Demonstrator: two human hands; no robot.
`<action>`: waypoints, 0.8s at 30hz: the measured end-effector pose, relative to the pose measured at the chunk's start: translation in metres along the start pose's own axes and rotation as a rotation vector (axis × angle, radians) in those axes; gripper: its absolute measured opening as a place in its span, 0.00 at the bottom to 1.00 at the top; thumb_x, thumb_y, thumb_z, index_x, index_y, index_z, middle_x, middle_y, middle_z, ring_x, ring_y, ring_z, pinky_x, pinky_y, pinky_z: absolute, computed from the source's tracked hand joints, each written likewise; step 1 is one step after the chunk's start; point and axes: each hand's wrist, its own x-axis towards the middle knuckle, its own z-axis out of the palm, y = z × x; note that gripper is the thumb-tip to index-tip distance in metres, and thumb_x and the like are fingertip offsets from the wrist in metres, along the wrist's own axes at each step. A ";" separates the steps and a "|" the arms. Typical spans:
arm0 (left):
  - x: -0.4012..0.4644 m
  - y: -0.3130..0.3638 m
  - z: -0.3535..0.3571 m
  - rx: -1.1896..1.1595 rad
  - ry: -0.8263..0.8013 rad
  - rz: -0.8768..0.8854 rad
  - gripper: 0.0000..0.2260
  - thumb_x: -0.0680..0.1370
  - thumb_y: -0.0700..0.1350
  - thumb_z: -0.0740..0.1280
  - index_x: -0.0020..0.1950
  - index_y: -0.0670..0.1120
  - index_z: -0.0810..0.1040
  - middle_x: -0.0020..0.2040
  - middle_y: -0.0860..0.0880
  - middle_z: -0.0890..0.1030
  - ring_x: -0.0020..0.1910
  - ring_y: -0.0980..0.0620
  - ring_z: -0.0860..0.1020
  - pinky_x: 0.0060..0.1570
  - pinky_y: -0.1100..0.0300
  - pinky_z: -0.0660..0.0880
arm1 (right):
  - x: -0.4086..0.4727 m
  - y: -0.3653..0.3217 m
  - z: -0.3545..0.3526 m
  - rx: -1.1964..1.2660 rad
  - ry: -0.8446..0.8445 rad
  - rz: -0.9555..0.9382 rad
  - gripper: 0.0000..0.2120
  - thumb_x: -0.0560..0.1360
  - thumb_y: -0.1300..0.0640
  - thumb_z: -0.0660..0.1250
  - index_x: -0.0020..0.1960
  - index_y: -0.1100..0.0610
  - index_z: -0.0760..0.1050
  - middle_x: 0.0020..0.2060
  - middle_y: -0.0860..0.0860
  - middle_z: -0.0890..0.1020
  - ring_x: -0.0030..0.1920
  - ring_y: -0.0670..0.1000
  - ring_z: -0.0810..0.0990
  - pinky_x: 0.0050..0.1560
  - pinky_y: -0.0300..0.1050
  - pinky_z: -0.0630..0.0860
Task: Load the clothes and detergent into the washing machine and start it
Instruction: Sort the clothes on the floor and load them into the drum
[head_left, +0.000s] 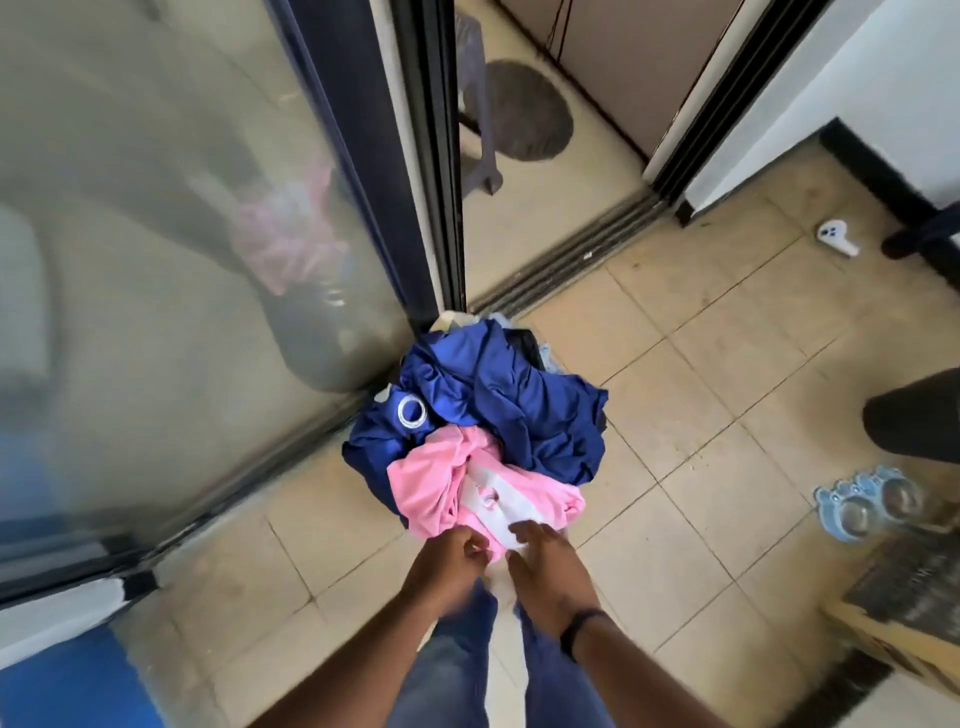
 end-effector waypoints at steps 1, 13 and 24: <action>0.013 -0.004 0.002 -0.013 -0.002 -0.032 0.04 0.75 0.48 0.66 0.45 0.51 0.80 0.47 0.51 0.85 0.48 0.50 0.82 0.53 0.51 0.79 | 0.016 0.003 0.006 -0.027 -0.008 0.015 0.28 0.71 0.43 0.52 0.68 0.46 0.73 0.63 0.47 0.79 0.67 0.54 0.72 0.69 0.56 0.67; 0.060 -0.065 0.049 -0.081 0.064 -0.249 0.09 0.81 0.44 0.63 0.49 0.44 0.82 0.52 0.49 0.85 0.51 0.45 0.82 0.53 0.54 0.76 | 0.154 0.030 0.078 -0.298 -0.148 0.042 0.25 0.77 0.51 0.67 0.71 0.55 0.65 0.67 0.56 0.73 0.65 0.61 0.71 0.59 0.56 0.73; 0.065 -0.014 0.010 -0.778 0.282 -0.265 0.18 0.76 0.60 0.65 0.56 0.47 0.81 0.49 0.48 0.83 0.49 0.46 0.80 0.54 0.52 0.79 | 0.068 -0.022 0.021 0.546 -0.438 -0.130 0.12 0.68 0.55 0.58 0.29 0.61 0.68 0.29 0.53 0.70 0.33 0.53 0.68 0.38 0.47 0.63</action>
